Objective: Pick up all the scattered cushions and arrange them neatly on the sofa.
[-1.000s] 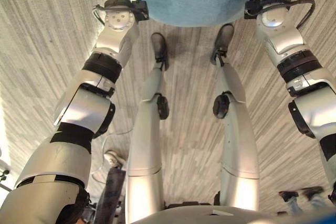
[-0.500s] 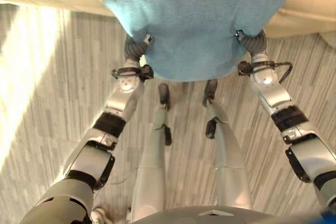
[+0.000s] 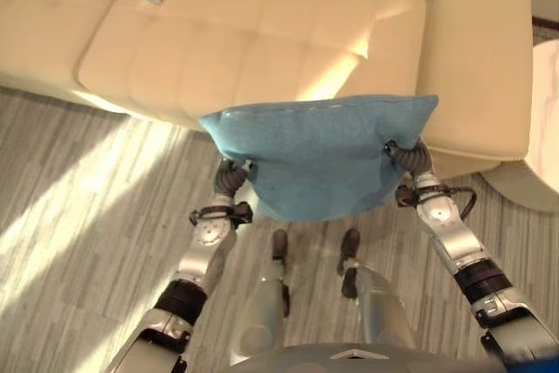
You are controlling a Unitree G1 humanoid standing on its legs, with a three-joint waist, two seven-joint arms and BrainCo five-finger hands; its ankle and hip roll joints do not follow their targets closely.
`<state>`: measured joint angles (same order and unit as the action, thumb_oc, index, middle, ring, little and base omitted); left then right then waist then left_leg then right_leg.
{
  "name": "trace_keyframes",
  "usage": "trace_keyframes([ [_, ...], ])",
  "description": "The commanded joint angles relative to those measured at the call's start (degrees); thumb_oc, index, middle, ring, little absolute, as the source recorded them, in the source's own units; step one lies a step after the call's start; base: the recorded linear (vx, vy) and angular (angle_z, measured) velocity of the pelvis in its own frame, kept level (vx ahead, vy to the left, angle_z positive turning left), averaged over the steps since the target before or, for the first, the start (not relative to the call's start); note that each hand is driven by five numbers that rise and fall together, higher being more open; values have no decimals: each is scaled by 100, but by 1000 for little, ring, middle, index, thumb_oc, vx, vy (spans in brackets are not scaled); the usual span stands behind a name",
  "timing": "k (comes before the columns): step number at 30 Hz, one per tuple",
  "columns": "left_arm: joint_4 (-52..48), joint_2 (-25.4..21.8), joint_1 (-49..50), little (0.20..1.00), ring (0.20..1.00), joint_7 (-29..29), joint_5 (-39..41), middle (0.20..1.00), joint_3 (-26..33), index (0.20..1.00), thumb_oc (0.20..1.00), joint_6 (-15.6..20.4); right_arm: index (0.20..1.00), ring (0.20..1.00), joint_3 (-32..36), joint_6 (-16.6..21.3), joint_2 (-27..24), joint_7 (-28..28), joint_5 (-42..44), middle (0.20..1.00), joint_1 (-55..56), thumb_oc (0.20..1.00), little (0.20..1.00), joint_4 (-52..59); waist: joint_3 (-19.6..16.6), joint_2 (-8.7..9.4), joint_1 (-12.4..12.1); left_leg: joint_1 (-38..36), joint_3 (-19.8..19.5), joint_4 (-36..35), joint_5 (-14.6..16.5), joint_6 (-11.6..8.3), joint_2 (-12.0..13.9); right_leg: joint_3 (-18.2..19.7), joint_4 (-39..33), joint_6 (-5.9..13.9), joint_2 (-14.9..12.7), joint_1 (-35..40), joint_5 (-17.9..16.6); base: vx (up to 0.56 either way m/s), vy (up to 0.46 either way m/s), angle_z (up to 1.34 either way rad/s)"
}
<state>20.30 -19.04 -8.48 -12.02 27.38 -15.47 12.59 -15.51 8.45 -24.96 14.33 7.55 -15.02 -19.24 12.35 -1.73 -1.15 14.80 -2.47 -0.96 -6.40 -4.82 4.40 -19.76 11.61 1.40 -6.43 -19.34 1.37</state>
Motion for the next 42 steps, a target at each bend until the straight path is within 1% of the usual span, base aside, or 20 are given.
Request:
trace_keyframes([
  [1,-452,-43,-274,200,200,273,-263,200,157,200,200,382,200,200,435,518,-107,-39,-153,200,-65,200,200,772,-309,223,79,73,217,361,154,-362,-41,-42,-354,302,127,715,251,72,-80,22],
  [5,-468,20,98,200,200,407,-212,200,388,200,200,338,200,200,635,470,-103,-178,-77,200,263,200,200,796,-442,363,85,134,531,950,344,-298,2,-189,-759,297,81,1255,248,87,-36,21],
  [11,-465,-32,316,200,200,483,-289,200,488,200,200,242,200,200,591,357,21,-300,-28,200,386,200,200,718,-704,432,-68,222,1047,541,231,-132,-43,-134,-899,372,152,1663,281,135,72,14],
  [16,-663,-89,551,200,200,510,-370,200,513,200,200,244,200,200,574,338,220,-365,-30,200,428,200,200,720,-822,520,-147,-157,930,548,448,-1,-135,2,-872,515,-7,2004,286,209,158,-10],
  [18,-805,-166,661,200,200,538,-437,200,581,200,200,213,200,200,558,326,310,-445,-54,200,440,200,200,731,-892,566,-268,-465,944,513,661,174,-251,190,-591,657,-191,2036,197,283,295,-11],
  [20,-886,-277,668,200,200,545,-424,200,603,200,200,186,200,200,530,286,357,-487,-96,200,390,200,200,726,-804,554,-260,-584,990,476,695,338,-288,425,192,741,-349,1732,-145,90,222,-45],
  [22,-906,-362,646,200,200,519,-436,200,619,200,200,201,200,200,483,321,445,-478,-64,200,314,200,200,694,-742,461,-229,-690,1028,359,686,441,-251,618,826,799,-327,1295,-259,84,234,-49],
  [24,-899,-332,645,200,200,532,-444,200,637,200,200,203,200,200,458,315,479,-513,-64,200,275,200,200,671,-733,388,-196,-872,1038,166,660,459,-264,731,961,725,-180,937,-148,118,161,-32],
  [27,-887,-267,613,200,200,537,-416,200,616,200,200,208,200,200,420,306,432,-506,-103,200,233,200,200,716,-716,385,-92,-1035,973,-22,633,449,-392,872,321,619,106,697,-64,161,36,-6],
  [28,-884,-236,574,200,200,542,-434,200,572,200,200,210,200,200,414,326,372,-487,-55,200,199,200,200,723,-707,449,-23,-1143,889,-87,705,452,-544,946,-454,635,249,522,-266,239,-25,4],
  [29,-863,-223,551,200,200,551,-446,200,572,200,200,210,200,200,424,316,371,-485,-38,200,199,200,200,716,-705,449,12,-1207,837,-98,755,450,-571,955,-672,671,292,502,-367,249,-54,1],
  [34,-828,-171,535,200,200,636,-507,200,562,200,200,210,200,200,467,319,403,-549,-32,200,361,200,200,674,-723,561,105,-1330,661,152,1093,427,-713,1108,-926,685,322,624,-549,173,-91,43],
  [35,-845,-134,610,200,200,711,-470,200,588,200,200,230,200,200,508,336,355,-591,-36,200,505,200,200,709,-748,576,129,-1334,707,673,1407,307,-659,1011,-989,647,237,844,-551,284,-161,81],
  [36,-856,-107,622,200,200,719,-458,200,578,200,200,223,200,200,502,367,318,-598,-30,200,519,200,200,724,-737,616,155,-1186,815,1124,1481,227,-605,924,-1015,618,147,958,-540,245,-160,89],
  [37,-842,-56,637,200,200,730,-427,200,563,200,200,217,200,200,536,367,270,-590,-4,200,551,200,200,709,-710,621,188,-886,943,1740,1474,115,-421,844,-1044,555,125,1096,-478,136,-120,100],
  [38,-776,18,622,200,200,746,-371,200,538,200,200,206,200,200,553,345,217,-571,40,200,577,200,200,707,-673,616,190,-458,1205,2464,1276,87,-89,699,-1056,398,107,1293,-301,137,-95,81],
  [39,-751,32,613,200,200,746,-397,200,515,200,200,192,200,200,562,342,203,-572,64,200,604,200,200,717,-655,590,174,-302,1222,2617,1336,118,-10,685,-1077,343,167,1381,-233,321,-83,51],
  [40,-712,8,557,200,200,723,-442,200,502,200,200,144,200,200,628,333,157,-564,104,200,678,200,200,738,-699,667,120,-99,1190,2007,1265,208,-69,654,-1209,349,206,1598,-153,408,-19,20],
  [41,-743,-40,542,200,200,700,-499,200,504,200,200,122,200,200,657,331,143,-533,108,200,693,200,200,715,-692,673,57,96,1061,1553,859,140,-153,692,-1276,348,275,1763,-75,448,32,0],
  [42,-777,-61,530,200,200,675,-502,200,501,200,200,119,200,200,651,320,155,-524,138,200,680,200,200,687,-705,666,24,156,1001,1164,636,95,-199,723,-1304,343,324,1817,-34,397,125,-3],
])
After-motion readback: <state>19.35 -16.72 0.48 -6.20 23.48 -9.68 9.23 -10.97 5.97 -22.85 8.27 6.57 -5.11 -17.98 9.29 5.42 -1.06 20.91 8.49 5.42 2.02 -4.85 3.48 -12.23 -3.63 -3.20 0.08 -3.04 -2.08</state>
